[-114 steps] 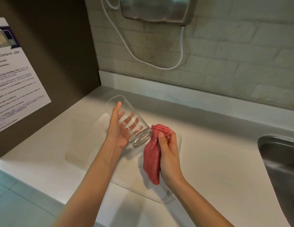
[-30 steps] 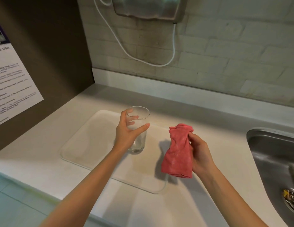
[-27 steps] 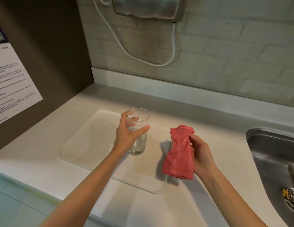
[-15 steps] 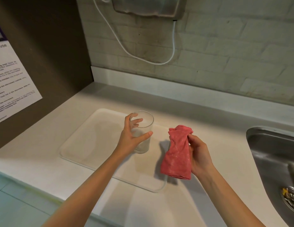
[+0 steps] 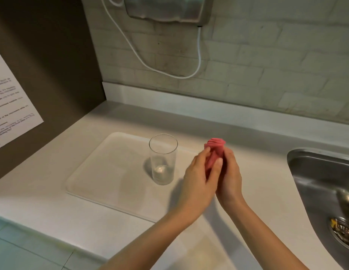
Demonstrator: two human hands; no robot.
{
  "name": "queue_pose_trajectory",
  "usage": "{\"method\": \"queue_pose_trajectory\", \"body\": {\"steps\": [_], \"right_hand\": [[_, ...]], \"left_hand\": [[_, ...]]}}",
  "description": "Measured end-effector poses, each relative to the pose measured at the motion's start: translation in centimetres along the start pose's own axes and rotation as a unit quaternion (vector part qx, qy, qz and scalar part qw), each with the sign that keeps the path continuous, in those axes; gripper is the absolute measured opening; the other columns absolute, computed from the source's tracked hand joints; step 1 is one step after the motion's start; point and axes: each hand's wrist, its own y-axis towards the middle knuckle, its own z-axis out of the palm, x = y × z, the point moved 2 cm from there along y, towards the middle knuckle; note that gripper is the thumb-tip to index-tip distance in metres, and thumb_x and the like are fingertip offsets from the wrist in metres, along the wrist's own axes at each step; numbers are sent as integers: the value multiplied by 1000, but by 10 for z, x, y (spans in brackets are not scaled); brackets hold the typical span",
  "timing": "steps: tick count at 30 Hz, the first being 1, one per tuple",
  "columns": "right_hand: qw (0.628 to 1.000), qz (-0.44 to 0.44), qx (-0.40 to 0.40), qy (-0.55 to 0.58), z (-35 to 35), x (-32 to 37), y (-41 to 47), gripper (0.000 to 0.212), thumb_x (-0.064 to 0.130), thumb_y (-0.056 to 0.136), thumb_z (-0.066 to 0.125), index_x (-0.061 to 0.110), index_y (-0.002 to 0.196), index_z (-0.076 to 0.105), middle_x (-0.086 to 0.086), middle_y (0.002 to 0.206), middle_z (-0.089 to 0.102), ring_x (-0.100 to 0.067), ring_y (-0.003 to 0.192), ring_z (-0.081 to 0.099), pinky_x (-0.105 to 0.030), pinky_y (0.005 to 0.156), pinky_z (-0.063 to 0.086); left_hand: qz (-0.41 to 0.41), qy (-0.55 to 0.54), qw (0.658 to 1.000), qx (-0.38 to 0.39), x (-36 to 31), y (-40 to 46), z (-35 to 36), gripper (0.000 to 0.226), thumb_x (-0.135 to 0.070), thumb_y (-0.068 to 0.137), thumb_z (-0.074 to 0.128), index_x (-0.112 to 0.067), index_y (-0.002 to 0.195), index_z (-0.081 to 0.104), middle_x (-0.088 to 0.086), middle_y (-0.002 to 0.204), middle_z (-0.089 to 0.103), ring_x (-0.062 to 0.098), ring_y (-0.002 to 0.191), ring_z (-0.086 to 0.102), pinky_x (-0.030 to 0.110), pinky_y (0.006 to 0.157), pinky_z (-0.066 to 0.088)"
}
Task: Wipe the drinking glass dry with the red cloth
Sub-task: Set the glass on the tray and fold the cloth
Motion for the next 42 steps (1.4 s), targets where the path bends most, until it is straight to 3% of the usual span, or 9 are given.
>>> {"method": "queue_pose_trajectory", "body": {"steps": [5,8,11,15,23,26,29,37,42], "right_hand": [[987,-97,13,-131,-2,4,0,26,5,98,42,18,103,64,-7,114,62,-27,105,59,-41,90,49],[980,-126,48,-150,-10,6,2,36,4,91,57,33,111,51,1,113,60,-17,101,60,-20,82,50],[988,-48,76,-128,-29,8,10,60,22,78,70,36,127,38,-4,110,65,-11,98,65,-20,80,52],[970,57,187,-147,-54,21,10,43,28,71,75,17,112,66,-7,105,72,-22,100,66,-28,80,52],[967,9,129,-220,-77,51,-21,23,24,68,78,13,81,61,0,78,70,-15,67,68,-28,53,56],[956,63,110,-264,-88,45,-18,22,19,74,77,9,88,64,-2,80,69,-12,65,68,-26,51,55],[917,77,70,-385,-97,24,-5,19,12,76,78,5,86,63,-10,77,62,-21,62,64,-36,58,60],[849,5,-9,-529,-102,-8,28,28,17,78,76,4,100,64,-13,91,69,-29,83,65,-34,74,51],[715,-147,62,-681,-100,-15,13,45,16,92,55,5,134,46,-15,137,49,-31,123,47,-42,101,39]], "left_hand": [[-47,-60,995,-58,8,20,-7,29,-27,85,67,-22,113,60,3,113,66,14,93,67,42,85,54],[-39,-83,995,-44,11,25,-11,19,-12,87,62,-25,101,63,7,103,71,24,91,68,49,86,53],[-20,-98,995,7,11,28,-14,22,-5,88,60,-26,95,61,7,98,70,24,96,65,45,91,51],[4,-102,987,128,13,29,-16,19,0,89,57,-18,98,58,0,94,65,8,91,62,32,84,50],[-45,-148,972,179,15,23,-13,24,-8,80,72,-29,90,65,-5,90,74,8,78,68,22,59,53],[-79,-95,974,188,28,25,-2,24,-13,77,76,-29,89,64,10,96,72,17,78,69,37,62,59],[-85,27,982,168,50,31,15,25,-8,73,77,-19,89,61,17,97,70,17,63,62,29,61,53],[16,222,960,169,75,57,41,38,-17,81,71,-11,115,57,14,107,69,29,100,63,33,86,49],[126,396,878,238,86,42,40,54,-31,96,46,-16,145,29,3,156,28,25,145,9,42,117,9]]}}
